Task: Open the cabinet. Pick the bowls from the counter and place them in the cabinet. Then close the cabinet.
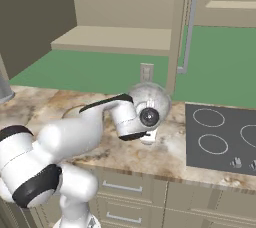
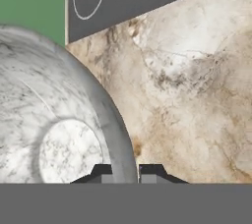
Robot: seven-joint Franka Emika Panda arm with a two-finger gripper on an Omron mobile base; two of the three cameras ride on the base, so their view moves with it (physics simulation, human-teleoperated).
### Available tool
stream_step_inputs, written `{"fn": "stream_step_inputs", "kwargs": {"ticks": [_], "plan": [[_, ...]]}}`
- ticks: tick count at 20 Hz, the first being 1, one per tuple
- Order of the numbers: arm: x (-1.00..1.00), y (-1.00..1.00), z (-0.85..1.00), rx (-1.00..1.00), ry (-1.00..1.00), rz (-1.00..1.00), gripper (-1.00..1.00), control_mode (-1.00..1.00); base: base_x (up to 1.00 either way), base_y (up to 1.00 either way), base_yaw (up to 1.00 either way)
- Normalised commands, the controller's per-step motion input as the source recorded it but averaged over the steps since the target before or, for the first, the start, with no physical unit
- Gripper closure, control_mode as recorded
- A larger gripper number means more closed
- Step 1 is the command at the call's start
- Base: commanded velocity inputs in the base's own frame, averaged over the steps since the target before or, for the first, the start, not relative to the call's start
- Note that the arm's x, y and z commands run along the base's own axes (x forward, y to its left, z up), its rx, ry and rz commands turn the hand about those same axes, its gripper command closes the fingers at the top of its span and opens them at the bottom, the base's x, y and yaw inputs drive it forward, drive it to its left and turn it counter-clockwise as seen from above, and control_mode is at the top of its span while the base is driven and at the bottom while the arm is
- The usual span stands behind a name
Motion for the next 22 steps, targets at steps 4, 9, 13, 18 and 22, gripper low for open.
{"fn": "stream_step_inputs", "kwargs": {"ticks": [4, 9, 13, 18, 22], "plan": [[-0.79, 0.18, 1.0, 0.0, 0.04, -0.03, 1.0, -1.0, 0.0, 0.0, 0.0], [-0.9, 0.08, 1.0, 0.0, 0.06, 0.0, 1.0, -1.0, 0.0, 0.0, 0.0], [-0.91, 0.1, 0.95, 0.0, 0.12, 0.0, 1.0, -1.0, 0.0, 0.0, 0.0], [-0.89, 0.13, 0.89, 0.0, 0.14, 0.0, 1.0, -1.0, 0.0, 0.0, 0.0], [-0.64, 0.21, 0.71, -0.03, 0.03, 0.0, 1.0, -1.0, 0.0, 0.0, 0.0]]}}
